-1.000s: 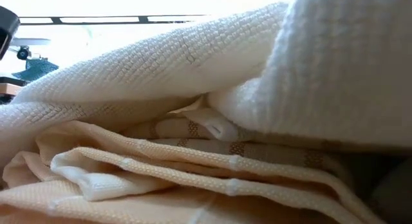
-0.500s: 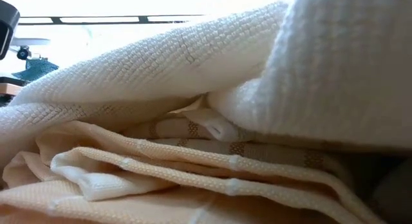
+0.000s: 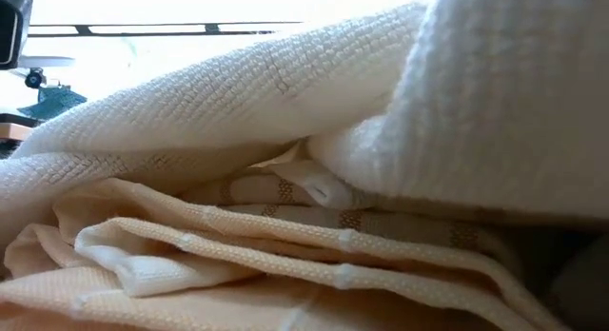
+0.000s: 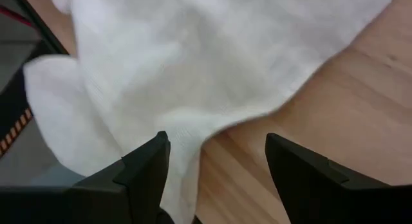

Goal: Fold towel
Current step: Fold the light brown kitchen towel

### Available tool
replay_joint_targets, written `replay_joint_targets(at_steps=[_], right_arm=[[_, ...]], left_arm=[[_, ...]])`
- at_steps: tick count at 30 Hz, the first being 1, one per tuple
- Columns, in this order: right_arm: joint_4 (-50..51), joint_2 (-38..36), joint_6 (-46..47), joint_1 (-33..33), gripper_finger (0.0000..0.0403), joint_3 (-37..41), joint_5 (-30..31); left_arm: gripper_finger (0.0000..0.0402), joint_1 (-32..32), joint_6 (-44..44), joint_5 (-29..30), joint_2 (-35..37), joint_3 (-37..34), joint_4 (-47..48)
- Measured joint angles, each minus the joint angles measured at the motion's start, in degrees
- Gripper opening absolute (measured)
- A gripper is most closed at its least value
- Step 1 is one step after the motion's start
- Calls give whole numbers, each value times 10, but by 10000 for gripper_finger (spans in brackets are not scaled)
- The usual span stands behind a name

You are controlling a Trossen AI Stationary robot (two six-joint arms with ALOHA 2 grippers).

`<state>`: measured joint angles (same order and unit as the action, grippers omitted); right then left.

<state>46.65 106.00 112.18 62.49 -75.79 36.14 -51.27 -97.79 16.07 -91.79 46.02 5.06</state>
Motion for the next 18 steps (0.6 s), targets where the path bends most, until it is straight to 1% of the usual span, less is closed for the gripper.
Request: replay_joint_targets(at_steps=[2, 5, 11, 13, 16, 18], right_arm=[[1, 0, 3, 3, 247, -4, 16], [-6, 5, 4, 3, 244, -6, 14], [-35, 46, 18, 1, 245, -2, 9], [-26, 53, 17, 1, 244, -11, 12], [-60, 52, -5, 0, 234, -16, 54], [-78, 56, -21, -8, 220, -10, 58]], left_arm=[[136, 0, 1, 0, 0, 0, -1], [132, 0, 0, 0, 0, 0, -1], [127, 0, 0, 1, 0, -3, -4], [127, 0, -1, 1, 0, -3, -5], [131, 0, -1, 1, 0, -3, -5], [134, 1, -2, 15, 0, -4, -5]])
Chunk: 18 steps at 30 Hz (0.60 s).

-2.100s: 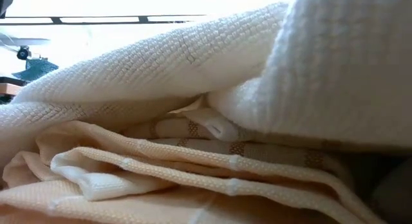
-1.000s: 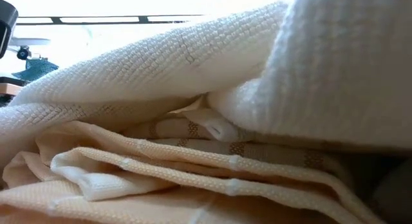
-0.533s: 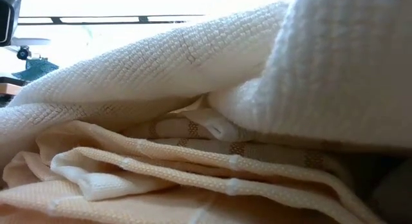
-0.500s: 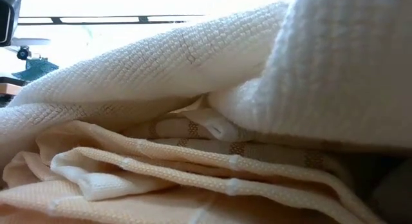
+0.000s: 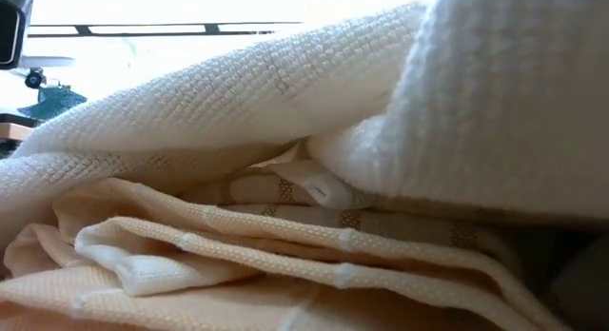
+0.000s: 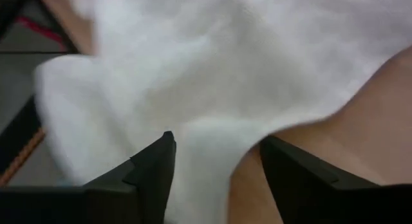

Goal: Fold towel
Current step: Fold the light brown kitchen towel

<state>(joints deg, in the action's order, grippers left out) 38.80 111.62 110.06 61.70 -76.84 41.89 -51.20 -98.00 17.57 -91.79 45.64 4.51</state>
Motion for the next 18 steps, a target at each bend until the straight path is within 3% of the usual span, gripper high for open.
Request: replay_joint_targets(at_steps=[7, 10, 13, 15, 18], right_arm=[[-17, 18, -37, -34, 153, 8, -26], [-42, 18, -77, -41, 90, 11, -23], [-47, 13, -102, -42, 17, 10, -2], [-44, 4, -107, -36, 10, 4, 10], [-45, -15, -132, -21, 3, -17, 56]], left_arm=[[128, 2, 3, 29, -3, -4, 1], [106, 2, 18, 31, -3, -4, 2], [54, 2, 37, 30, -3, -3, 3], [16, 1, 55, 30, -1, 5, 5], [8, -2, 92, 43, 9, 35, 7]])
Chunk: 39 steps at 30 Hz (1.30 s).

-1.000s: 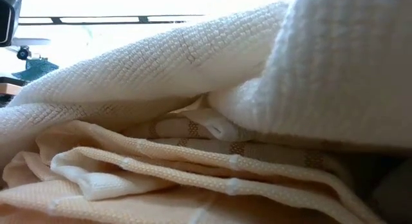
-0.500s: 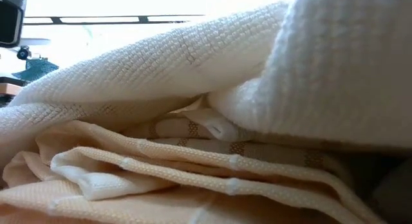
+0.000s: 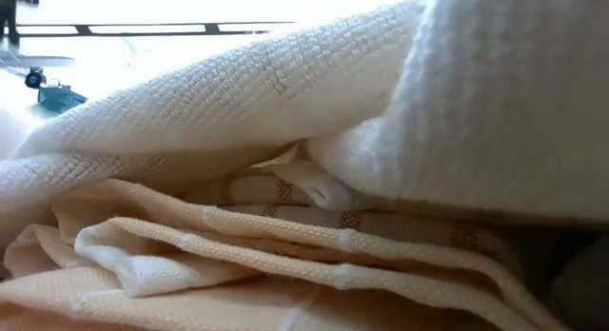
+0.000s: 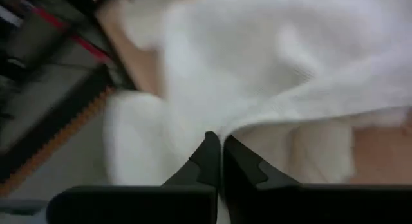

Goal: Fold towel
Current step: Fold the light brown kitchen towel

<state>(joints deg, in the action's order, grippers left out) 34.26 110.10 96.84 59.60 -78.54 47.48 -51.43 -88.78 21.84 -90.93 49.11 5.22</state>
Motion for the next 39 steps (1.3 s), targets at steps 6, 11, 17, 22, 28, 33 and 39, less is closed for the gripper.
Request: replay_joint_targets(at_steps=[6, 11, 17, 22, 28, 33, 39], right_arm=[[7, -39, -117, 37, 1, -63, 123], [15, -60, -265, 60, 1, -137, 212], [19, -74, -450, 69, 1, -228, 283], [30, -76, -576, 87, 0, -305, 330], [95, -78, -622, 119, 0, -392, 410], [106, -78, -668, 127, 0, -435, 426], [118, -78, -686, 115, 0, -446, 426]], left_arm=[[1, -10, 76, 33, 22, 118, 144], [1, -32, 104, 114, 36, 286, 396], [1, -68, 103, 232, 35, 507, 672], [0, -94, 103, 287, 35, 640, 804], [0, -104, 157, 304, 36, 764, 836], [0, -116, 360, 338, 36, 861, 697], [0, -123, 616, 359, 79, 825, 459]])
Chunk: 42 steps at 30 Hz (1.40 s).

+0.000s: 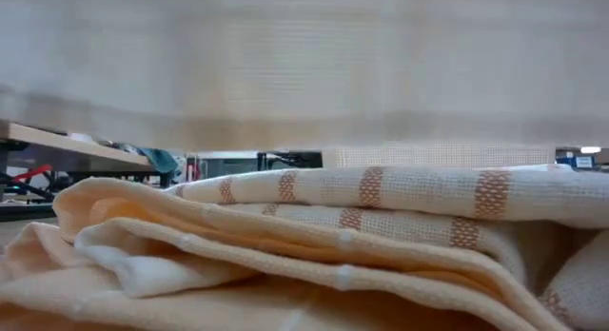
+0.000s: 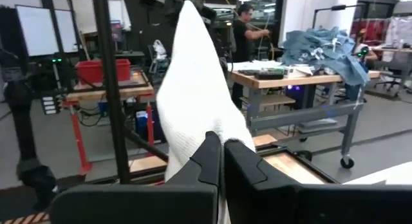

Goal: Fold towel
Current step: Fold the light brown kitchen towel

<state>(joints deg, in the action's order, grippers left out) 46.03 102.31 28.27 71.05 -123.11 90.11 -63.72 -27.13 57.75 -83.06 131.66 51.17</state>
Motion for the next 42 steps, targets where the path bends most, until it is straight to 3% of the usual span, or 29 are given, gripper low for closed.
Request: replay_joint_targets(at_steps=[4, 10, 18, 28, 32, 36, 39, 42], right_arm=[[16, 1, 31, -10, 0, 23, -1], [41, 1, 97, -17, 0, 51, -2], [43, 1, 85, -29, 0, 37, -1], [43, 1, 70, -47, 0, 22, -14], [42, 1, 71, -47, 0, 14, -16], [42, 1, 59, -47, 0, 4, -15], [40, 1, 52, -47, 0, -3, -14], [40, 1, 49, -47, 0, -5, -15]], left_arm=[[0, 1, -17, 13, 5, -16, 41], [0, 9, -198, 11, 3, -61, 211], [15, 14, -451, -111, 4, -129, 385], [112, 14, -501, -128, 12, -183, 386], [152, 14, -502, -131, 7, -230, 360], [167, 18, -499, -133, 4, -328, 265], [163, 20, -495, -134, 5, -432, 121], [151, 27, -465, -151, 1, -554, -110]])
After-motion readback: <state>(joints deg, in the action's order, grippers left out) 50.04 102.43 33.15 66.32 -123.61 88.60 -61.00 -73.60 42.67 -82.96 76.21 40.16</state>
